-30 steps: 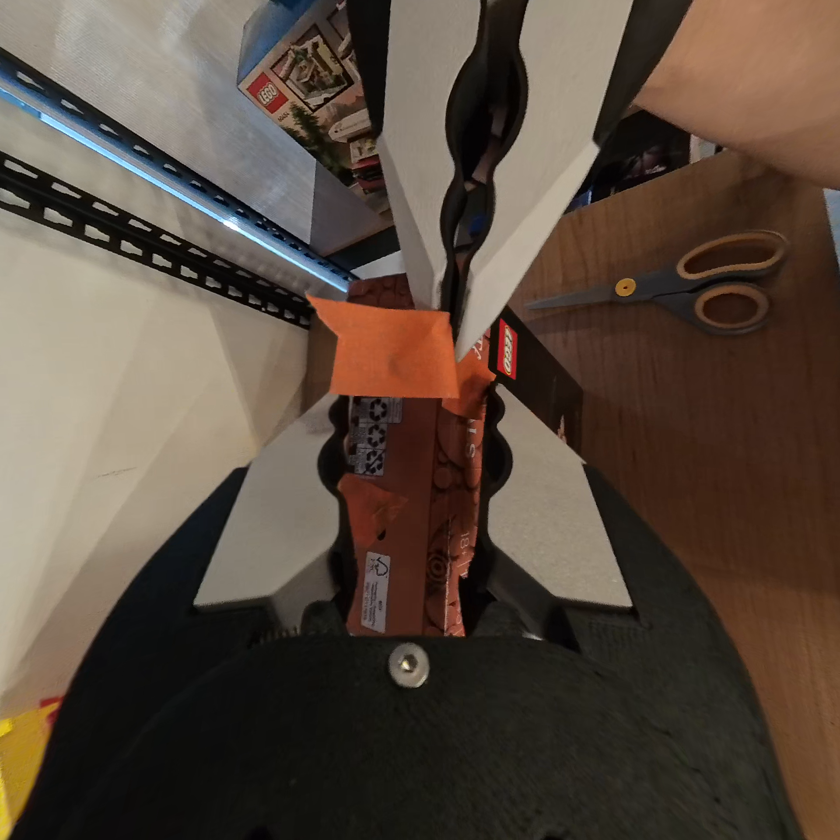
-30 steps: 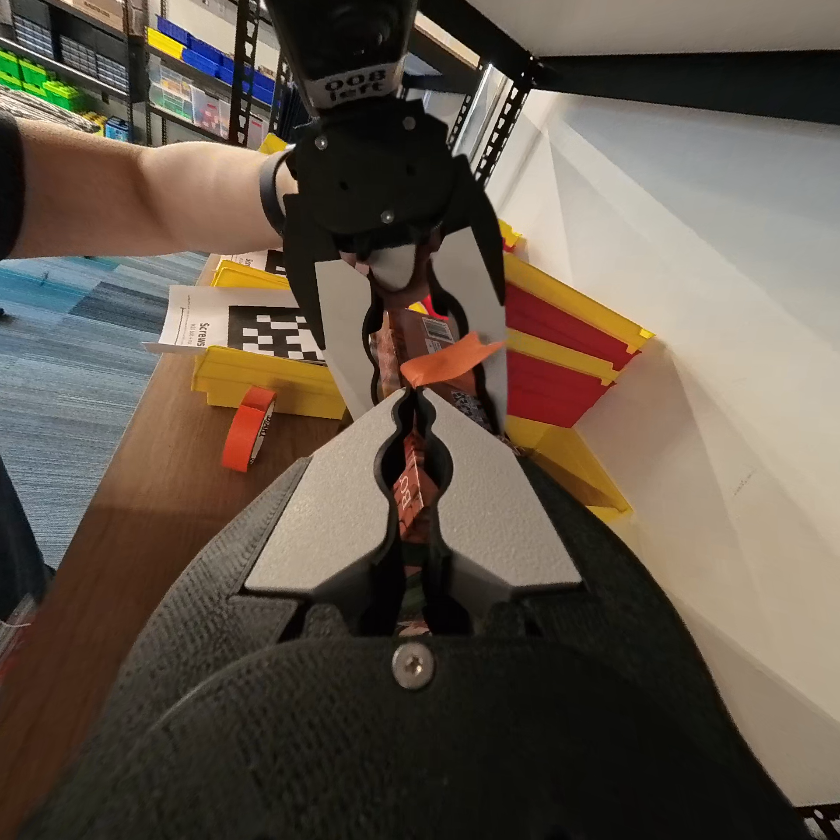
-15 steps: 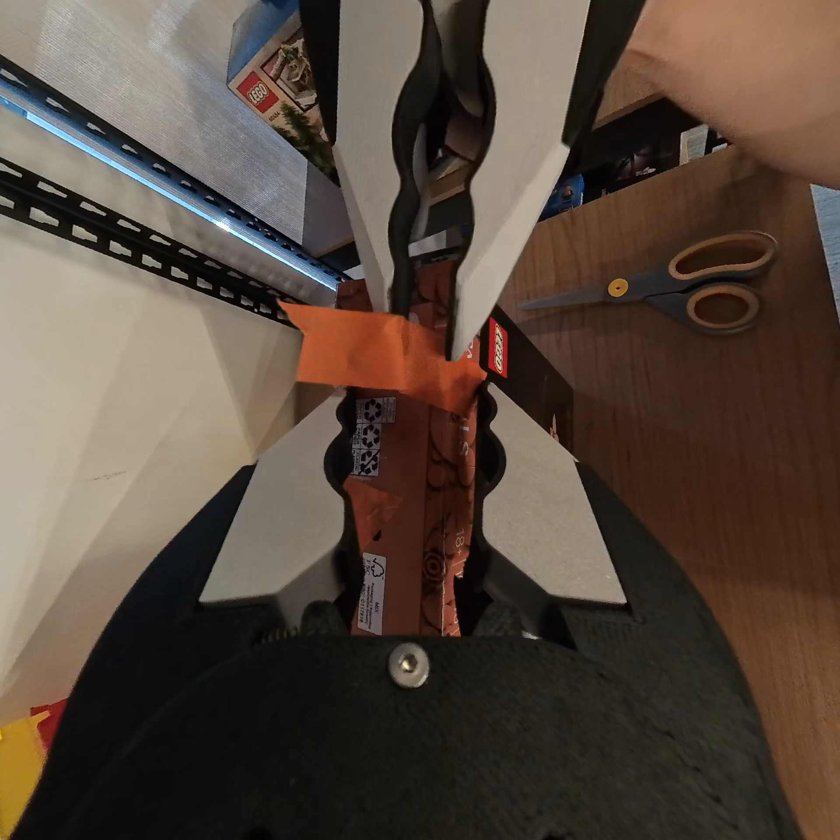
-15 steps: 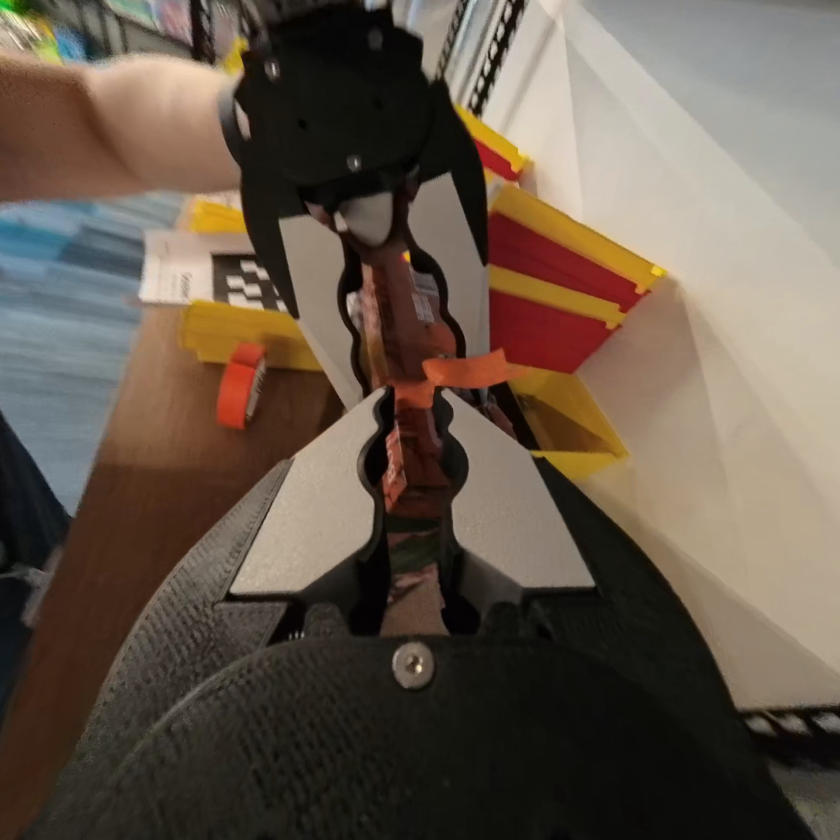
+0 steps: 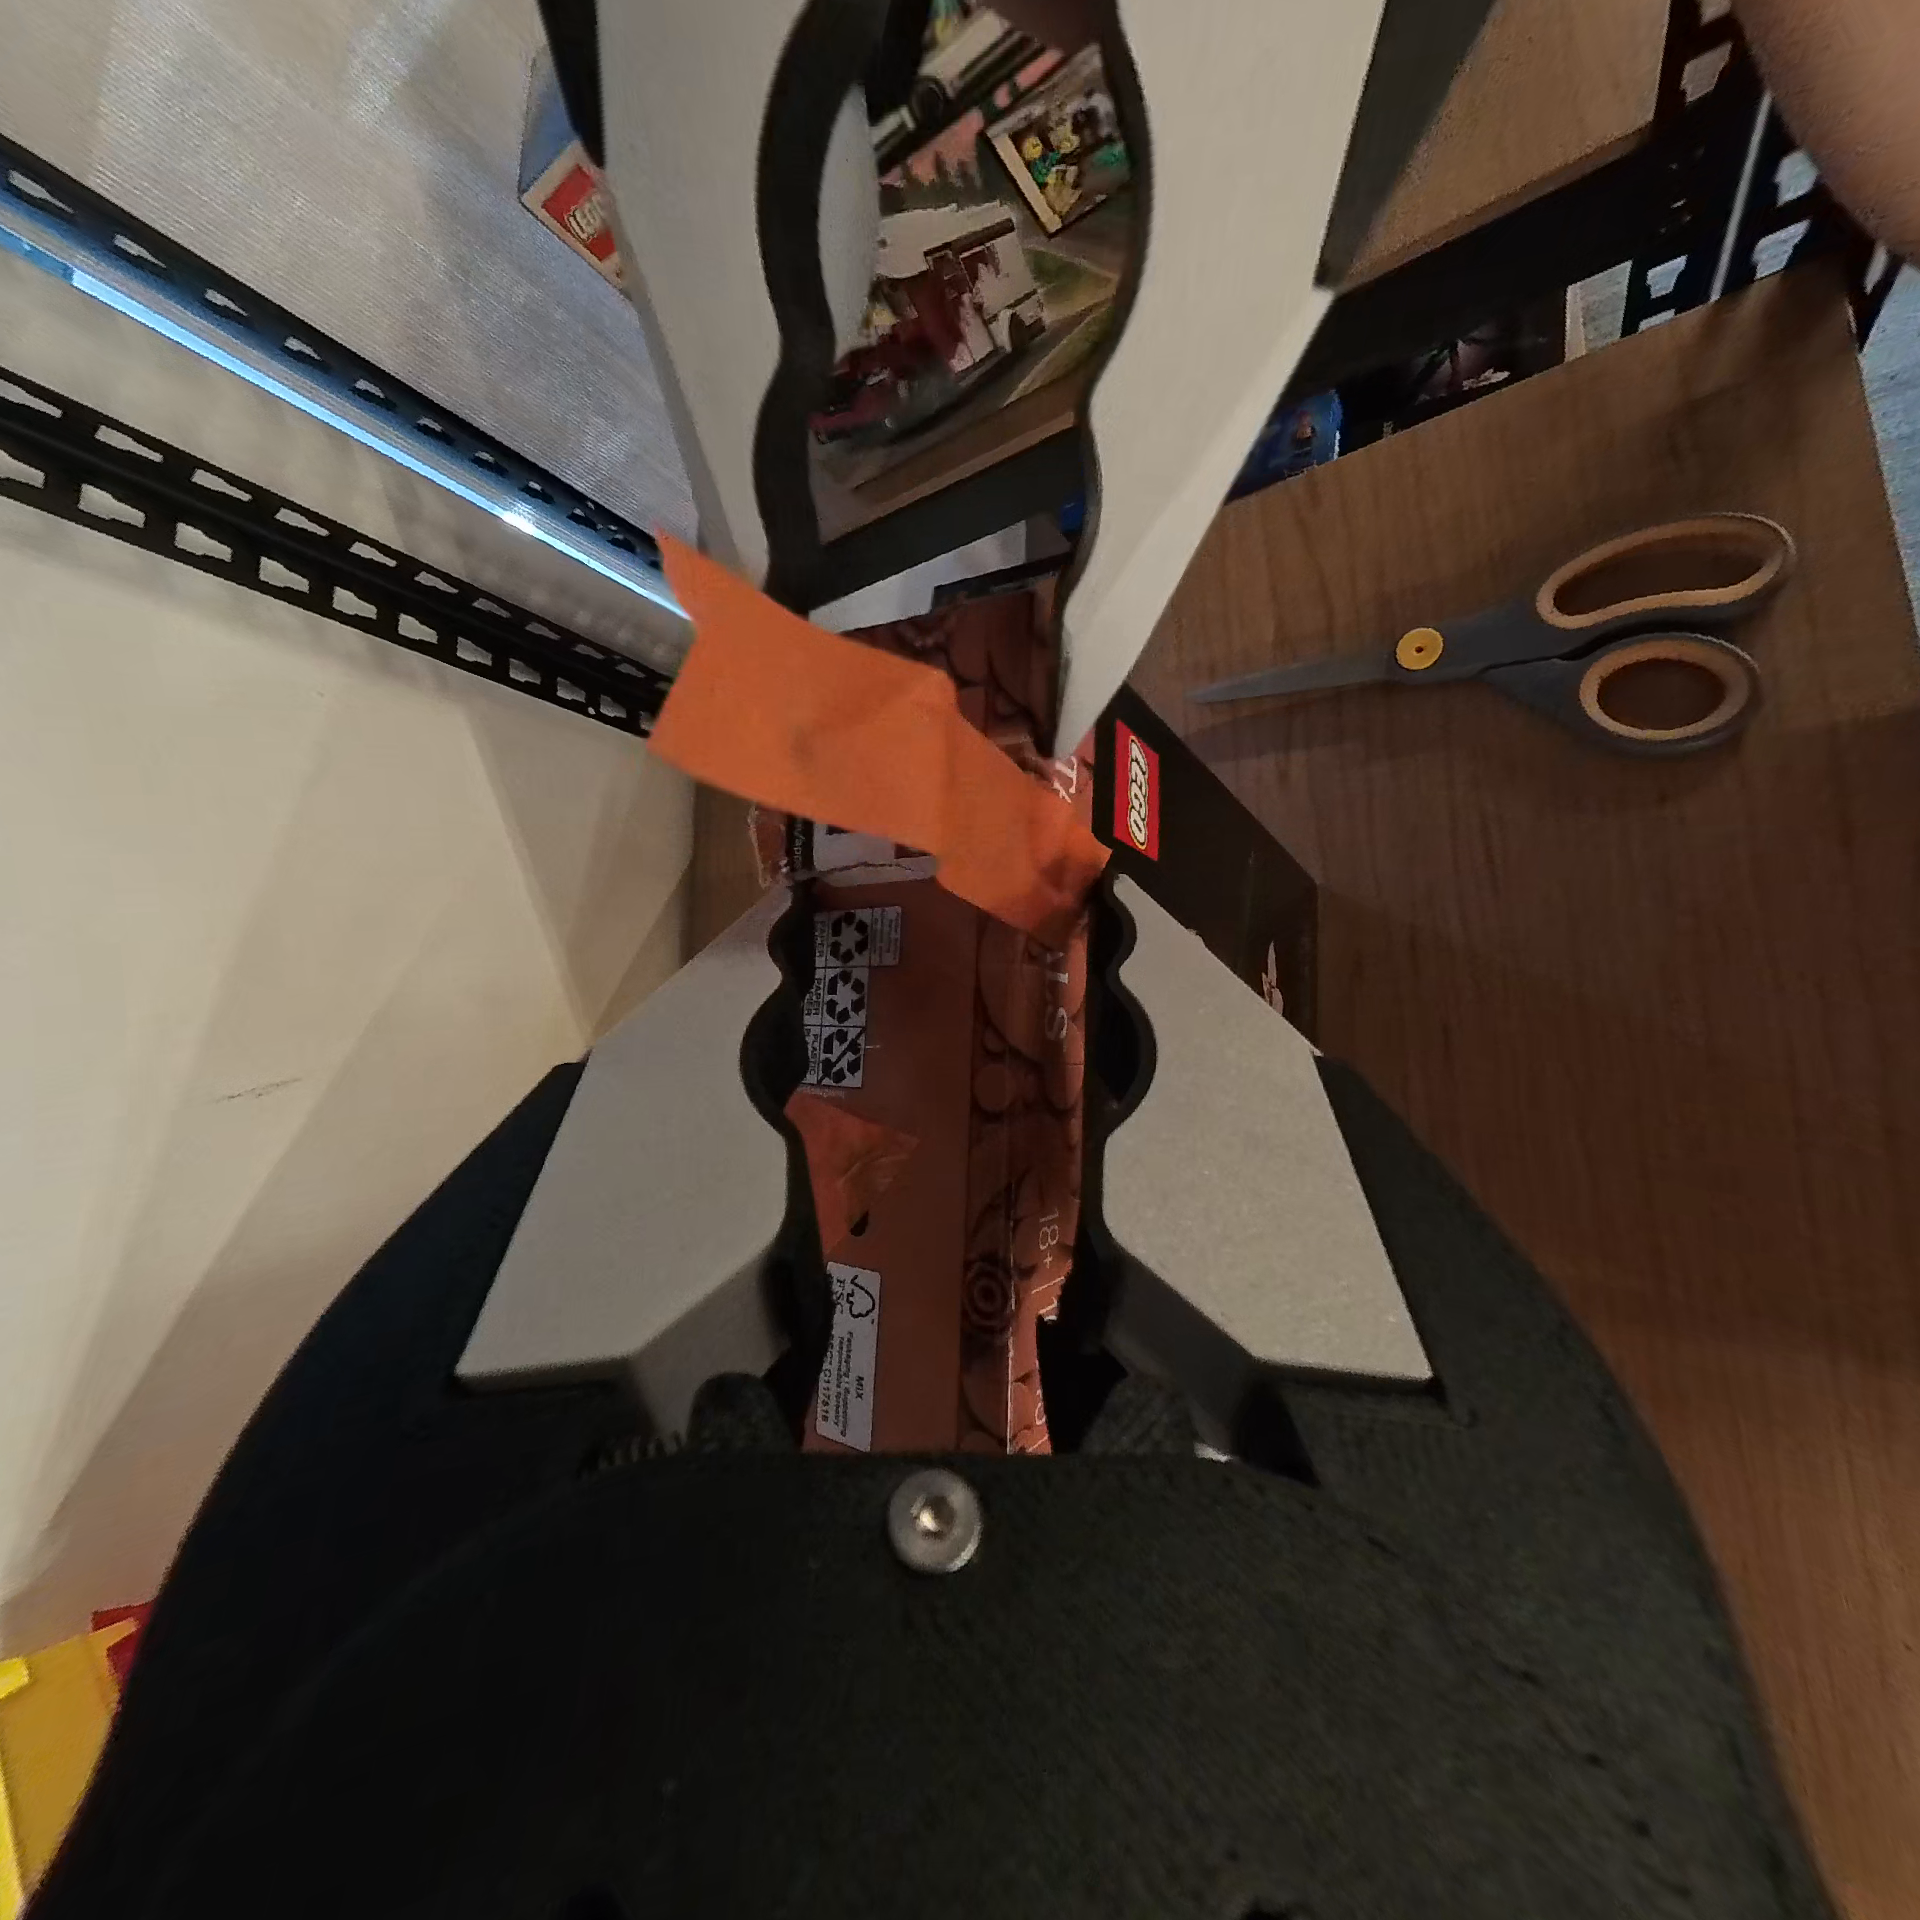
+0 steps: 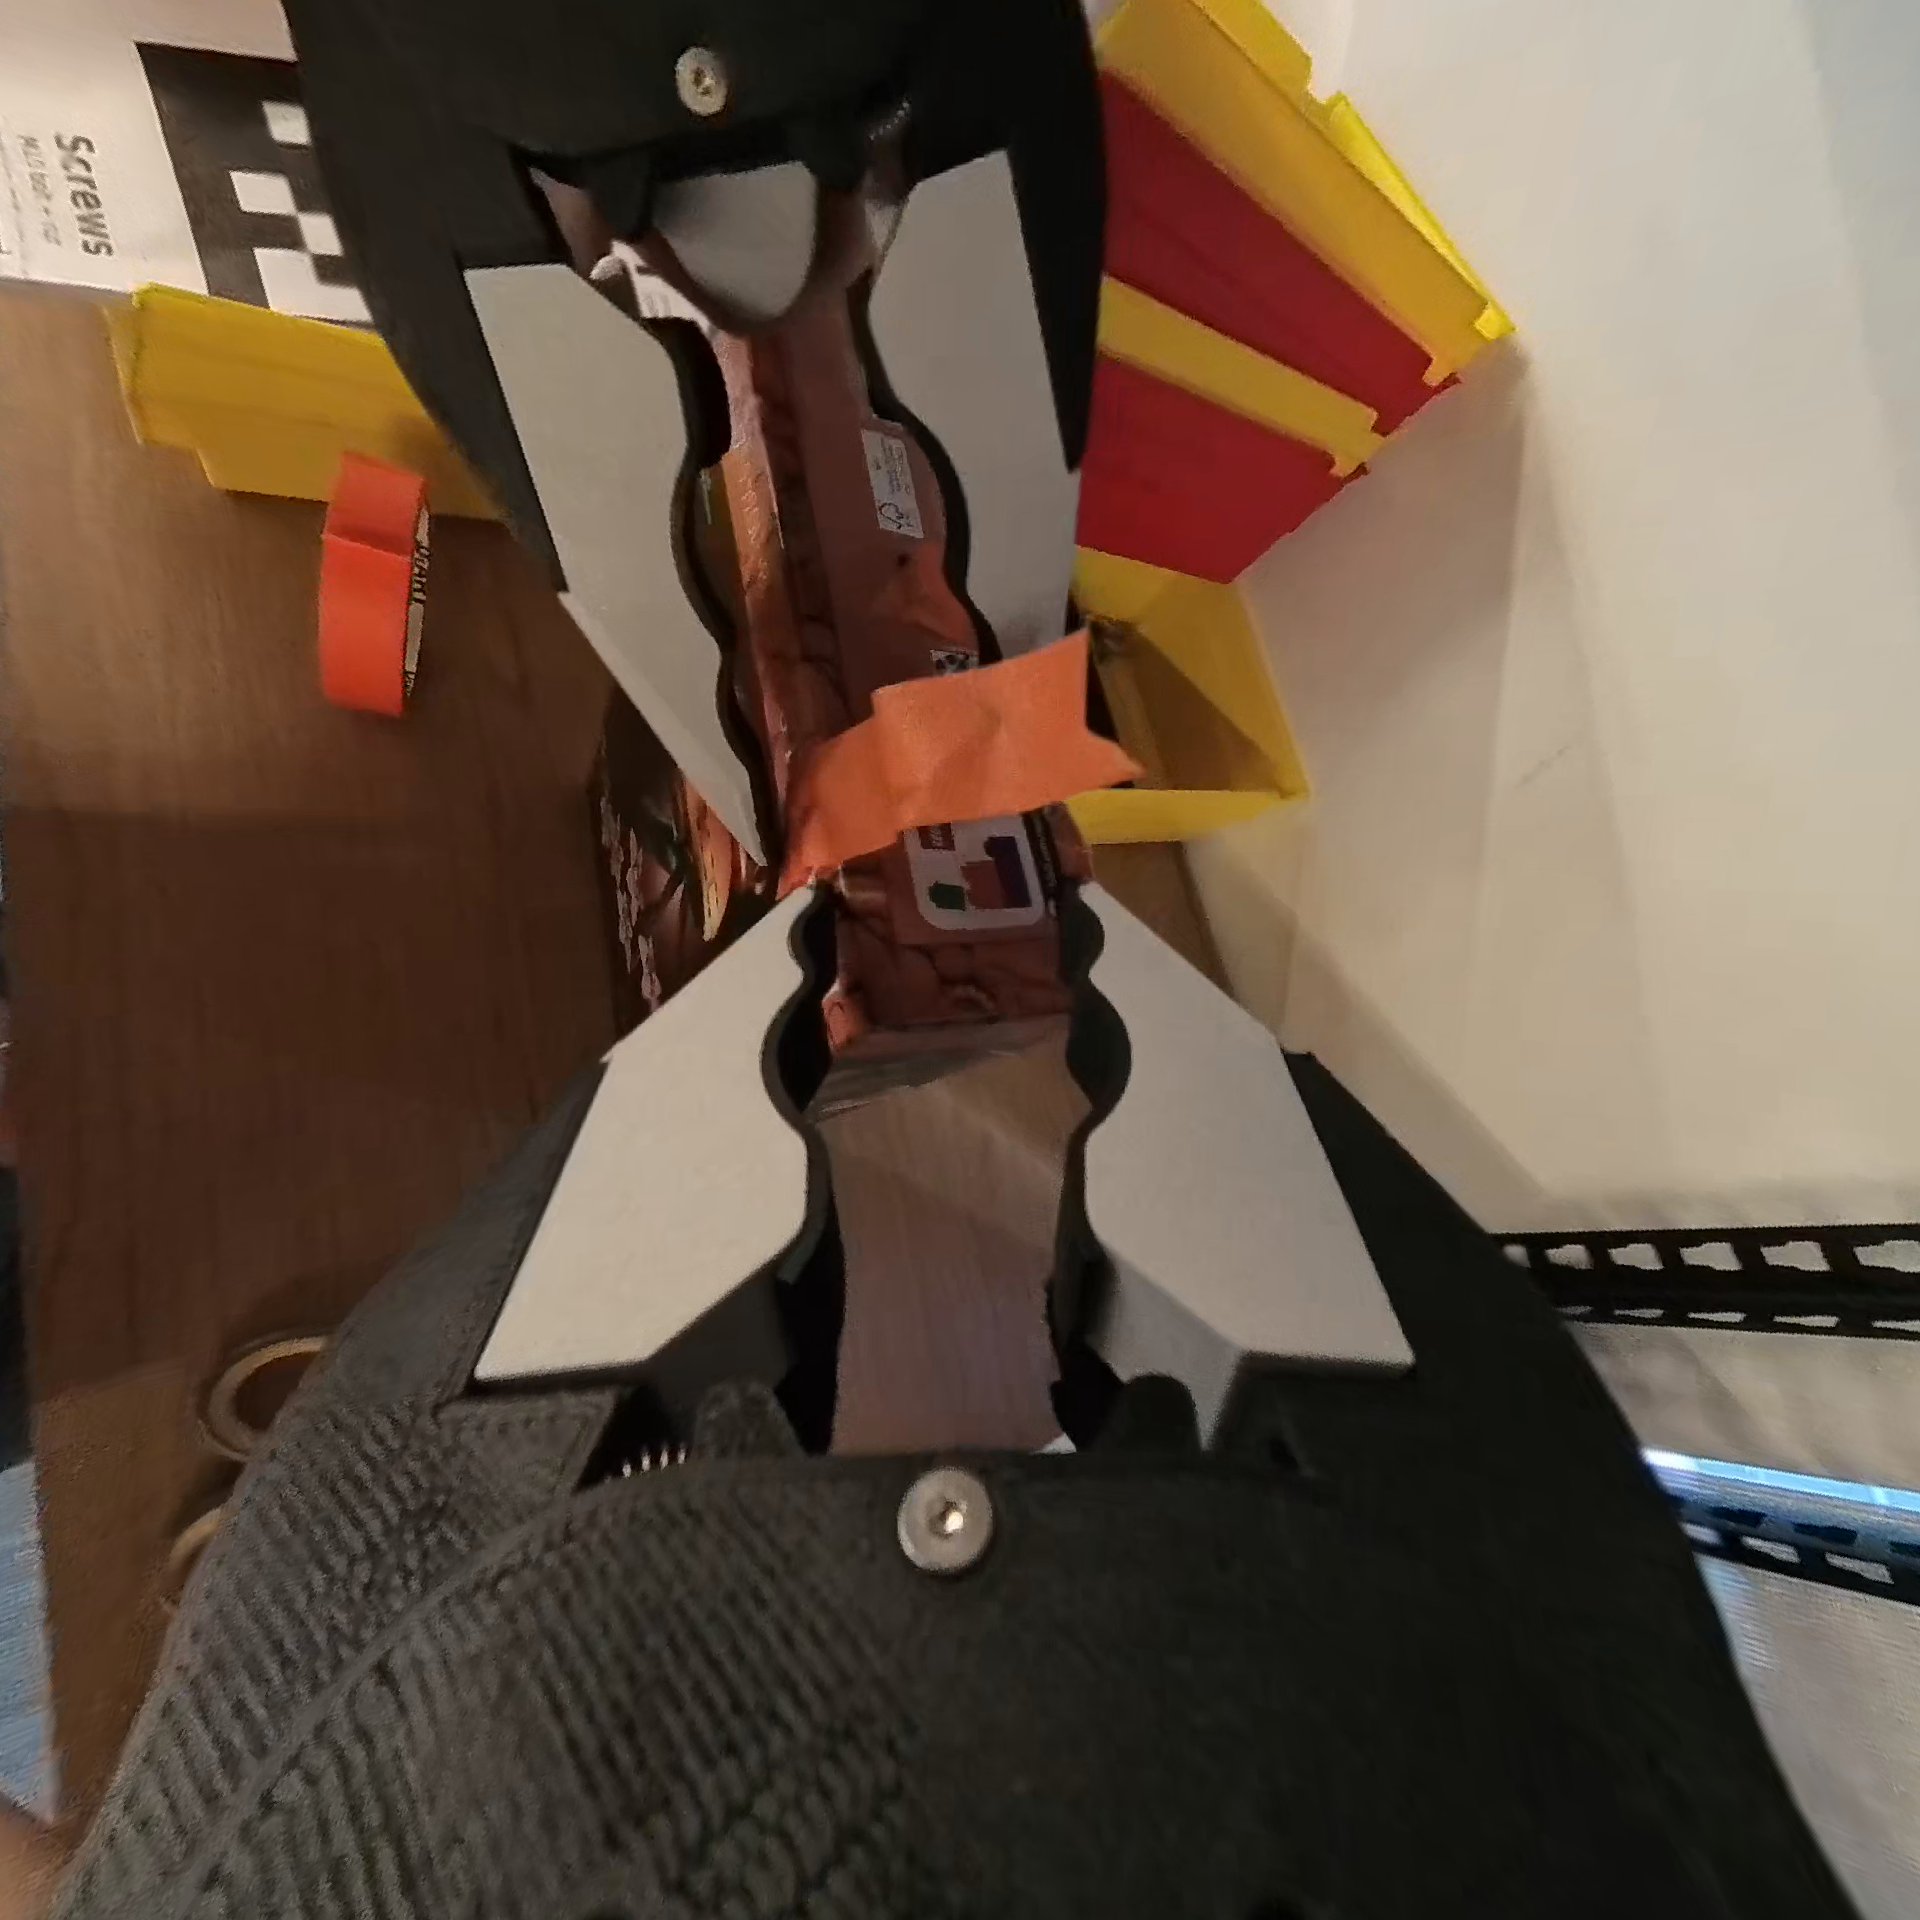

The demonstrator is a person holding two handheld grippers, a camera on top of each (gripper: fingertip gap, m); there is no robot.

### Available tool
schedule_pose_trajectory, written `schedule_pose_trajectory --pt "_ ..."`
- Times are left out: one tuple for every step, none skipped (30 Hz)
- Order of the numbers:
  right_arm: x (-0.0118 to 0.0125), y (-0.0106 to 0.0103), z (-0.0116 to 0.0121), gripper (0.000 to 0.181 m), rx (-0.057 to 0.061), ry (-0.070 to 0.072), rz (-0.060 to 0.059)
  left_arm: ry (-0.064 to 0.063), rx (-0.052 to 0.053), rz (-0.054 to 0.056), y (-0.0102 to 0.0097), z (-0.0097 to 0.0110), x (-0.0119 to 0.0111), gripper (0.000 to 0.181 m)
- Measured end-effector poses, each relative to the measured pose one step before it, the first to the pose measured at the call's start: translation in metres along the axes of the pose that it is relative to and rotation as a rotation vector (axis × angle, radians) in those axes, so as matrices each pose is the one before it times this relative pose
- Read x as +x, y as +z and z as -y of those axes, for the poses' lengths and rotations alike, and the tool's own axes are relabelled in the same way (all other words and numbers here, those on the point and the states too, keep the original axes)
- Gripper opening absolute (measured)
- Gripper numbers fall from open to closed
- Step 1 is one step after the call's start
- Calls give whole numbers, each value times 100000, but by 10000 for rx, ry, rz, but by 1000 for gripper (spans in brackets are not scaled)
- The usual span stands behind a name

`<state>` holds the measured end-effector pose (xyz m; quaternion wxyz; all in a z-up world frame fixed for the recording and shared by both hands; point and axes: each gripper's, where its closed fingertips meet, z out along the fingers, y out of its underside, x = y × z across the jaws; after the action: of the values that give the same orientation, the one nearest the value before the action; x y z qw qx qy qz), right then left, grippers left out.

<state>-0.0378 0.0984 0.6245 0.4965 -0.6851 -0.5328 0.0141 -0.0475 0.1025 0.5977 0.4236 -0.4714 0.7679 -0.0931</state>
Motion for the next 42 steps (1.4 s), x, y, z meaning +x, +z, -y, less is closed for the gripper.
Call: schedule_pose_trajectory --pt "112 -138 14 42 96 224 123 10 0 5 -4 -7 1 52" --pt "89 -226 104 42 228 273 178 5 2 2 1 2 -6 52" --pt "-107 -296 186 43 320 348 334 5 0 5 -1 -12 -3 52" --pt "-302 -365 417 44 495 428 496 9 -2 5 9 3 -2 52" --pt "-420 -398 679 45 637 466 629 10 -3 2 2 -4 3 52" --pt "-215 -333 690 47 612 498 570 11 -2 3 2 -3 2 52" --pt "318 -243 538 48 498 524 288 15 -2 8 -3 8 9 52" --pt "625 -138 229 48 316 622 162 17 -2 13 2 -10 12 52" --pt "450 -30 -37 48 138 683 291 23 -2 18 -7 1 3 52" --pt "32 61 -89 48 77 653 517 30 -5 22 1 -8 13 53" --pt "-186 85 -41 49 65 458 588 35 -8 24 -1 -11 7 53" --pt "50 113 81 49 111 302 308 34 -9 21 15 -6 0 53" --pt "119 168 3 48 22 216 170 21 -7 13 8 -15 0 53" --pt "4 236 -47 48 -58 108 157 -2 -2 1 1 -8 -7 53" --pt "-69 232 131 47 26 -32 136 -12 5 -3 -8 -6 -20 53" --pt "-113 201 142 40 10 -17 113 -6 8 4 -10 -8 -19 53" --pt "-162 187 127 33 -1 -55 102 0 9 10 -6 -6 -17 53" --pt "-14 147 236 26 61 -132 -30 3 6 11 -5 -10 -8 54" --pt "212 69 156 20 10 -148 -181 9 -1 10 -7 -2 4 54" --pt "174 7 52 6 -52 -183 -159 11 -5 9 -5 5 9 54" --pt "-103 -36 151 0 48 -288 -16 24 -13 15 -10 -1 13 54" --pt "-231 -72 234 0 132 -292 34 63 -31 28 -15 -37 16 54" --pt "-212 -89 208 0 104 -275 13 114 -39 69 -59 -61 -15 56" --pt "-119 -48 11 0 0 -287 -68 138 -14 145 -113 -35 -130 56" --pt "53 -32 -14 0 -2 -258 -170 99 72 169 -183 72 -202 57" --pt "-20 -14 -24 0 5 -185 -104 -3 189 100 -265 223 -199 59" --pt "-149 0 47 0 50 -139 5 -97 248 17 -306 319 -180 61" --pt "-78 -7 20 0 43 -150 -32 -148 216 -56 -281 285 -182 63" --pt "-56 7 4 0 48 -188 -46 -197 117 -132 -152 158 -122 66" --pt "-214 14 60 0 87 -215 60 -254 -3 -251 20 -45 46 71" --pt "-217 25 41 0 74 -200 66 -296 -167 -336 228 -284 213 77" --pt "-17 2 4 0 27 -154 -35 -266 -278 -258 419 -470 165 82" --pt "-6 -4 2 0 15 -107 -22 -120 -288 -160 492 -515 114 86" --pt "-60 -1 38 0 27 -117 23 62 -310 -41 408 -503 22 85" --pt "-2 2 32 0 21 -164 -33 153 -229 135 215 -296 -185 85" --pt "-40 6 -12 0 -6 -190 -21 120 32 65 29 74 -58 80" --pt "-121 22 0 0 -6 -160 42 73 114 -60 -44 204 103 70" --pt "122 11 -2 0 -33 -98 -86 33 21 -55 -10 55 55 66" --pt "448 14 -106 0 -109 -3 -230 -54 -36 -34 31 -49 -45 66" --pt "353 43 -126 0 -107 79 -113 -111 0 -59 24 -10 -19 66" --pt "374 66 -130 0 -112 115 -93 -65 15 -41 -23 8 -5 66" --pt "535 91 -264 0 -194 136 -175 -8 18 11 -34 -16 -10 65"
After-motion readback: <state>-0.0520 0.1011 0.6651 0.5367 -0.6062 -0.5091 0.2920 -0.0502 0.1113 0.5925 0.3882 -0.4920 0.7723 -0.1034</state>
